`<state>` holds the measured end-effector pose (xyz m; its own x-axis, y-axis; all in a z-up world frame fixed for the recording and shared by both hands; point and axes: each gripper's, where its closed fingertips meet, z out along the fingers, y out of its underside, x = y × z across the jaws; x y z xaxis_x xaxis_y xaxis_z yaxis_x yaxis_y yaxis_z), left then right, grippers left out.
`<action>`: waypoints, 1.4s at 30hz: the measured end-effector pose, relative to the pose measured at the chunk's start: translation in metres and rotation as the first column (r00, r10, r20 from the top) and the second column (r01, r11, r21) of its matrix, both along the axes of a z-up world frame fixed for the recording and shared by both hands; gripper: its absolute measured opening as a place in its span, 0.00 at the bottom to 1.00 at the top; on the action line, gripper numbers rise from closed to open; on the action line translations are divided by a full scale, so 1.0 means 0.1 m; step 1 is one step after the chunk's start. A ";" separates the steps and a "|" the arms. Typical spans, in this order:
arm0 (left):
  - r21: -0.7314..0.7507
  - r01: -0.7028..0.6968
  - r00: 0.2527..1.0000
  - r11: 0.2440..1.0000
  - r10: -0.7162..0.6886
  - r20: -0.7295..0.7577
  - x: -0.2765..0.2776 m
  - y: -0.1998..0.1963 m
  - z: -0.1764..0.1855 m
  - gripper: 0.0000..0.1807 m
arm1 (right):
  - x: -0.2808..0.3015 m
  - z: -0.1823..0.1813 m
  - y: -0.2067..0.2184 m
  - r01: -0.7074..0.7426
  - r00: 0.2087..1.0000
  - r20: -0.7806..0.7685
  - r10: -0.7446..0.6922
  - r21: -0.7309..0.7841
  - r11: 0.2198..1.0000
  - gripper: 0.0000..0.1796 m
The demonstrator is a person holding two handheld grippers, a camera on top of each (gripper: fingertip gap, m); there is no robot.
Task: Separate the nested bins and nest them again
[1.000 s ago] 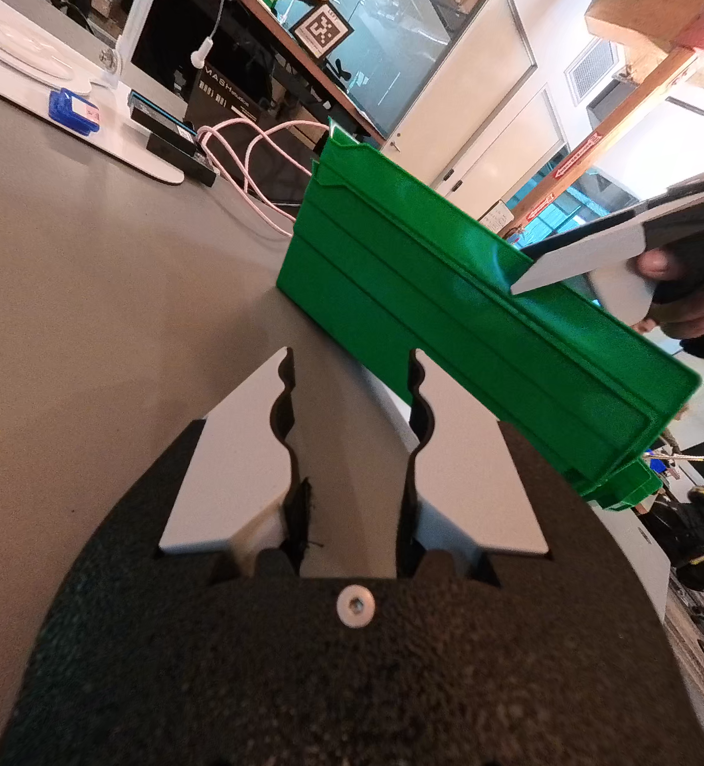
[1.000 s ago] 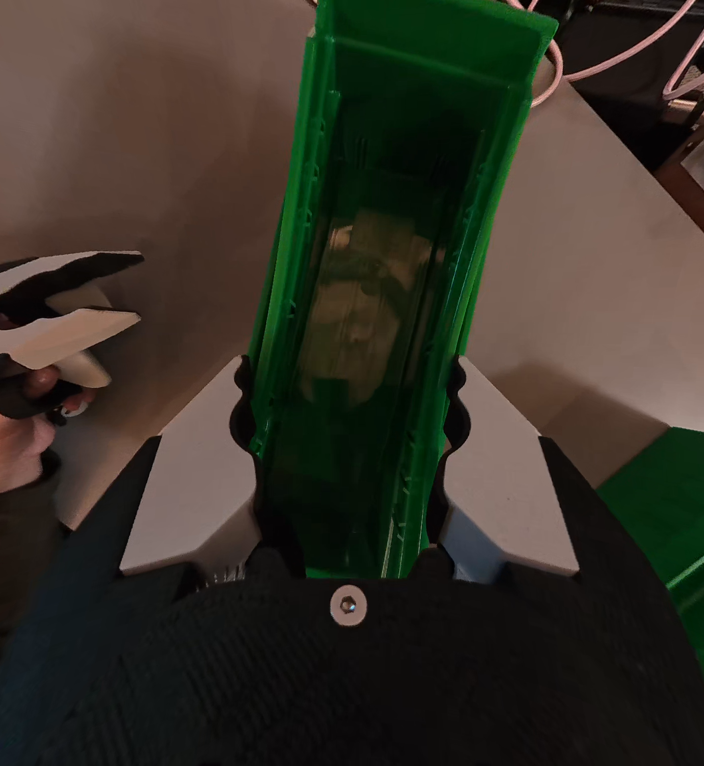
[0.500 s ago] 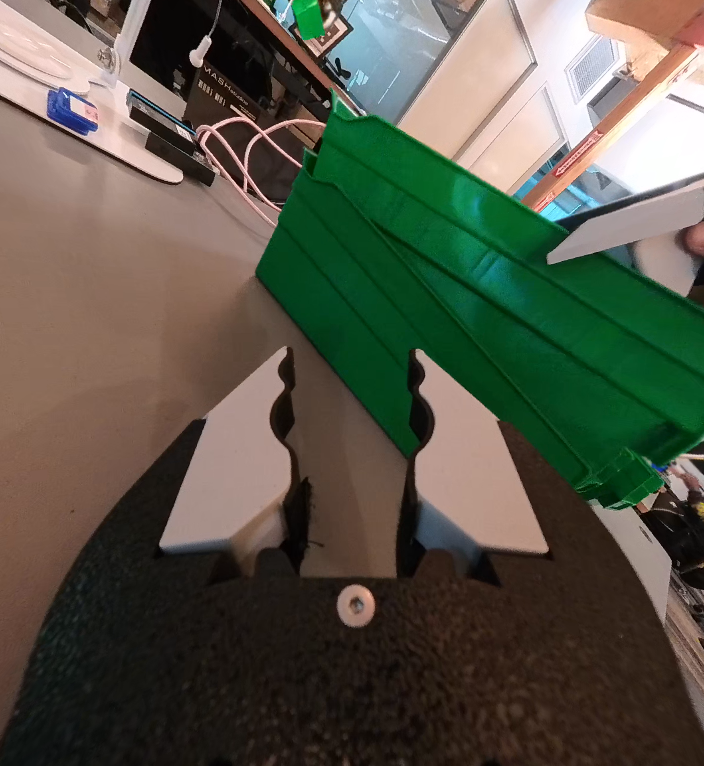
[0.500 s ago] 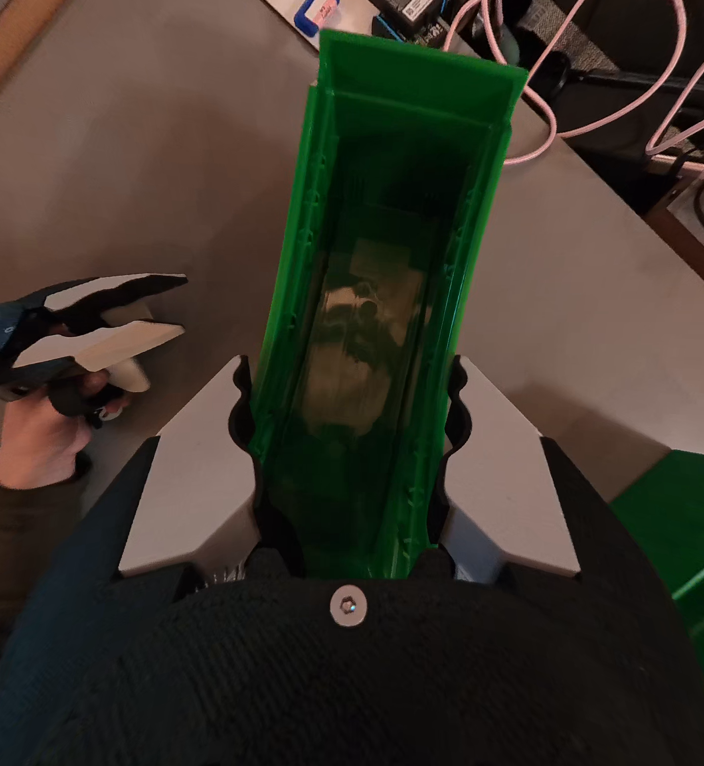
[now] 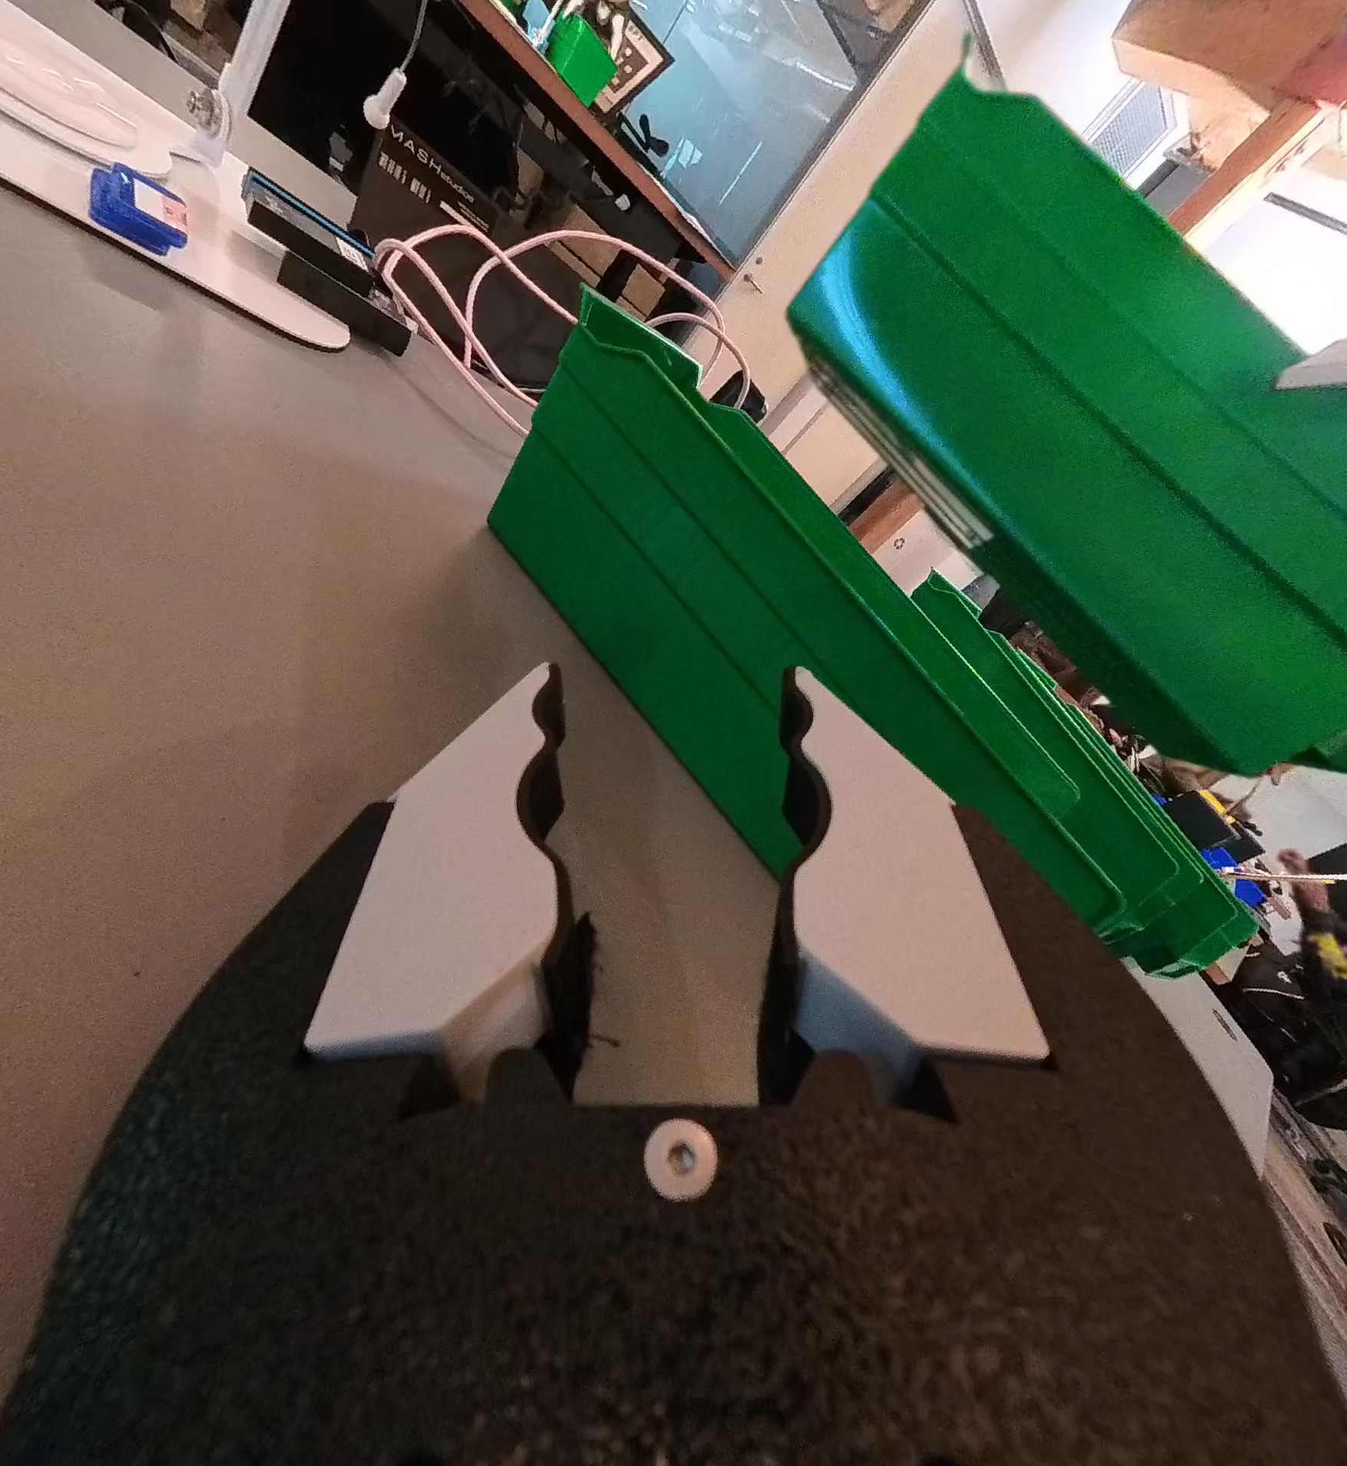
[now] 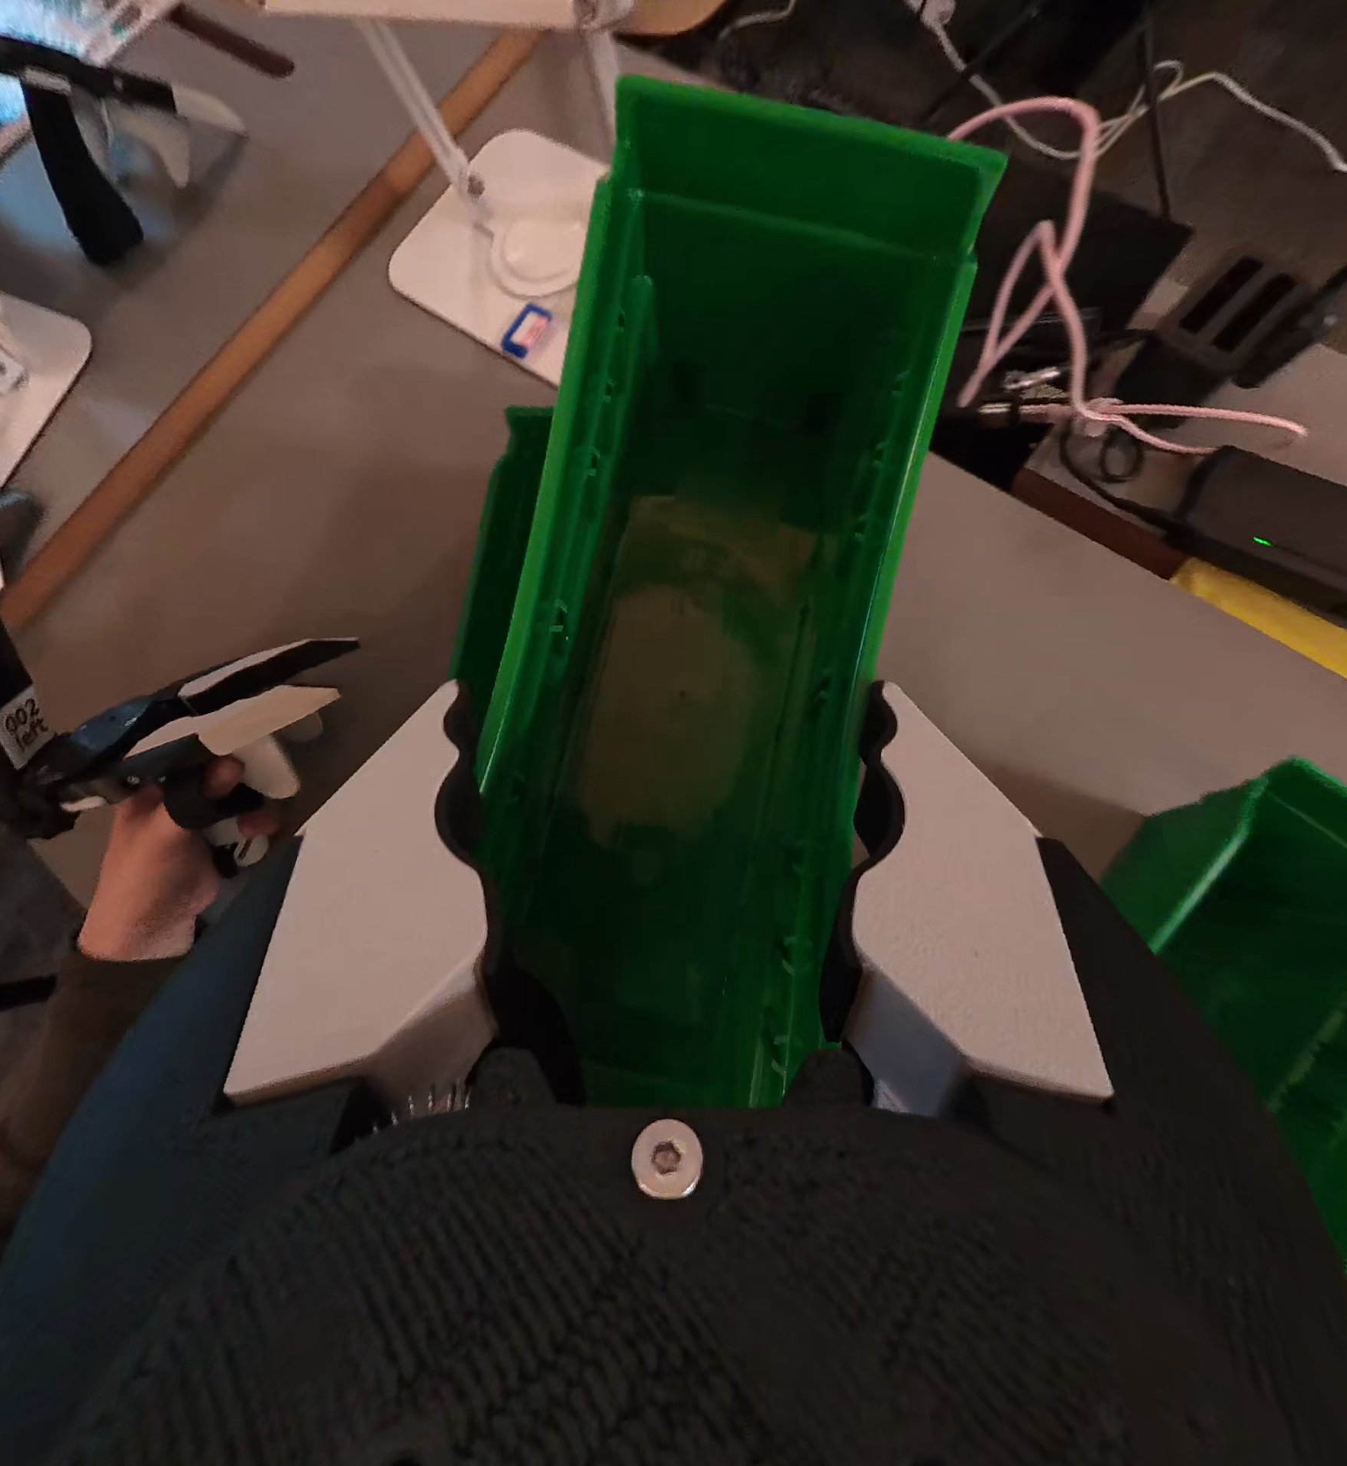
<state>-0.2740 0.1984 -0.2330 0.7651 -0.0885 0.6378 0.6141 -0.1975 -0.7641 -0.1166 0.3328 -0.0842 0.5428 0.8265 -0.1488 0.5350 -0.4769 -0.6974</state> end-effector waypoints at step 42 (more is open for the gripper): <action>-0.001 0.005 1.000 1.000 -0.005 -0.003 0.01 0.01 0.00 0.29 | -0.40 -1.22 -0.15 -0.075 0.923 0.384 0.036 0.086 0.994 0.39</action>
